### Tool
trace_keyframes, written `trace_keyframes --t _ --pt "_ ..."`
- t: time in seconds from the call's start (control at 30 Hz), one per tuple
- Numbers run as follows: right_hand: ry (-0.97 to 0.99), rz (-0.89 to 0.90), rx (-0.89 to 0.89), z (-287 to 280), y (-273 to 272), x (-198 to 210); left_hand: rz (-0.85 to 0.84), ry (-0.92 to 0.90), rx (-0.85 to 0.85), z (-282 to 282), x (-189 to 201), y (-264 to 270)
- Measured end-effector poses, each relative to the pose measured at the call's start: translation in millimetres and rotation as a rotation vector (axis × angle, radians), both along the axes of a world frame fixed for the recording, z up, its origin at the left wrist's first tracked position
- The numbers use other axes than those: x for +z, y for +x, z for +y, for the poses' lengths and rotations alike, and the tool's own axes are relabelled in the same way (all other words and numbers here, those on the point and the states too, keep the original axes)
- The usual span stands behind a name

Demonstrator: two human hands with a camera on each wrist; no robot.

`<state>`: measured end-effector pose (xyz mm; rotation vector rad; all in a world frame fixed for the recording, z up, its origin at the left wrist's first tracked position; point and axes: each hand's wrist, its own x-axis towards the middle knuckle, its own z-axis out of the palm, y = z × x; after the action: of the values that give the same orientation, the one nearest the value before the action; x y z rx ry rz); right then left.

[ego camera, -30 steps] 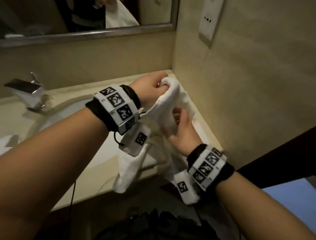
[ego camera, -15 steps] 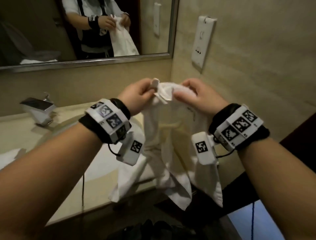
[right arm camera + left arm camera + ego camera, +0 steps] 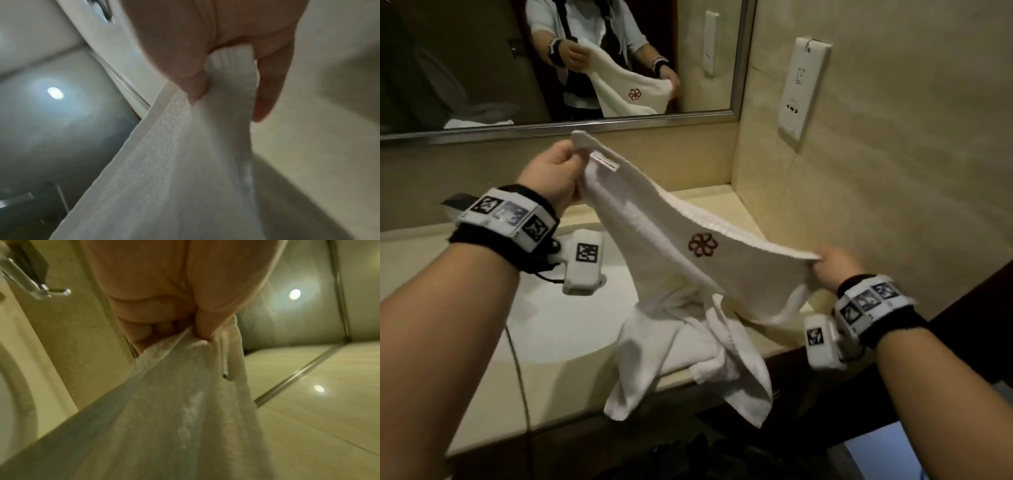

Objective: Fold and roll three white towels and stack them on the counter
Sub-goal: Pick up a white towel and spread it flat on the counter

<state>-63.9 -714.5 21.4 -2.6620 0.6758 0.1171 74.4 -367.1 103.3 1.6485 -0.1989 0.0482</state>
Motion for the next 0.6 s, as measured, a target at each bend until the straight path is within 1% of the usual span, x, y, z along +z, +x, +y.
trace_keyframes --t 0.07,0.13,0.2,0.27,0.3,0.37,0.43,0.53,0.6 --pt "0.084 -0.324 -0.091 -1.2 13.1 33.0 0.030 -0.054 0.038 11.1 -5.2 7.2" --pt "0.131 -0.614 -0.136 -3.3 28.1 74.2 0.032 -0.099 0.099 22.5 -1.9 16.7" --pt "0.185 -0.819 -0.157 -3.4 44.4 121.3 0.004 -0.150 0.119 35.4 10.9 29.2" --pt "0.228 -0.956 -0.141 -1.4 59.7 162.2 -0.042 -0.181 0.127 47.5 26.1 43.1" --pt "0.243 -1.013 -0.116 -0.2 74.0 178.8 -0.063 -0.164 0.150 52.3 33.9 52.9" --pt "0.250 -1.033 -0.082 4.1 104.6 195.4 -0.083 -0.092 0.183 55.7 38.6 73.3" --pt "0.197 -0.930 -0.034 8.1 138.8 189.3 -0.056 0.019 0.209 52.6 27.3 93.7" --pt "0.056 -0.712 0.047 9.6 200.7 148.2 0.057 0.137 0.262 51.3 -11.2 142.5" --pt "0.058 -0.587 0.058 6.9 232.2 110.8 0.166 0.168 0.279 56.1 -45.1 174.8"
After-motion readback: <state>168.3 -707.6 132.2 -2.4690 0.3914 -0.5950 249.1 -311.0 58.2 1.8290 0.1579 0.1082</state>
